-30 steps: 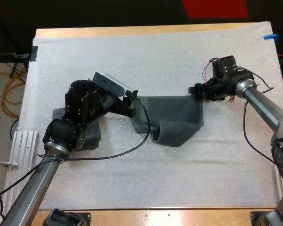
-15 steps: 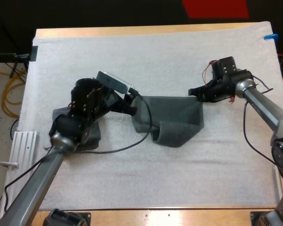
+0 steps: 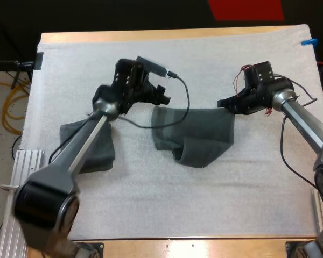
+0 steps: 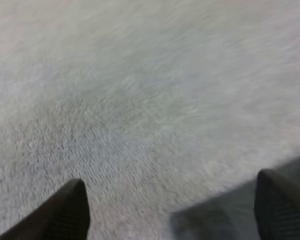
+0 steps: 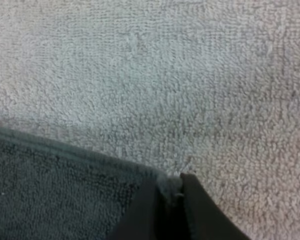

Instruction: Pick towel from pile fold and stack

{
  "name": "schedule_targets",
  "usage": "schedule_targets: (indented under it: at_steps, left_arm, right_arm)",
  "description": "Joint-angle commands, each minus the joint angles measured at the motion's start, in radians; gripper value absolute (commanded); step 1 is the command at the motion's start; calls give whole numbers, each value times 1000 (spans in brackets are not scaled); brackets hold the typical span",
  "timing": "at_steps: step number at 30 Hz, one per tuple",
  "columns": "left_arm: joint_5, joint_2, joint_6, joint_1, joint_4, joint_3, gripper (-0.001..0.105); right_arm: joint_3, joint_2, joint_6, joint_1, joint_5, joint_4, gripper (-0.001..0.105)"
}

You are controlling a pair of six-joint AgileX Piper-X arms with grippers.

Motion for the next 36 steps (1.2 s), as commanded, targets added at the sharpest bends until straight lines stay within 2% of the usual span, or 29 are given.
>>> schedule_targets:
  at_steps: [1,4,6,9,15,18,23,25,28,31,33,35,36]
  left_arm:
    - [-28,24,23,1,57,-35,66]
    - [-38,146,50,1,214,-175,66]
    - [-37,199,54,-2,278,-234,66]
    - [-36,245,74,-16,340,-284,66]
    - [-44,299,74,-62,414,-311,66]
    - [-87,323,73,-79,438,-311,66]
    - [-111,362,25,-85,483,-320,66]
    - [-110,377,10,-85,487,-325,61]
    - [-77,388,10,-85,489,-332,48]
    - [-68,387,10,-87,487,-345,31]
    - [-67,387,15,-87,498,-366,12]
    - [-67,386,15,-87,516,-393,0]
    - [-67,380,15,-87,527,-413,0]
  right_arm:
    - [-4,-10,-10,-2,-1,6,0]
    - [-4,-10,-10,-2,-1,6,0]
    - [-4,-10,-10,-2,-1,6,0]
    - [-4,-10,-10,-2,-1,6,0]
    - [-4,-10,-10,-2,-1,6,0]
    - [-4,-10,-8,-2,-1,6,0]
    - [-4,-10,-5,-2,-1,6,0]
    - [-4,-10,-5,-2,-1,6,0]
    - [-4,-10,-5,-2,-1,6,0]
    - [-4,-10,-5,-2,-1,6,0]
    - [-4,-10,-5,-2,-1,6,0]
    - [-4,-11,-5,-2,-1,6,0]
    - [-4,-16,-8,-2,-1,6,0]
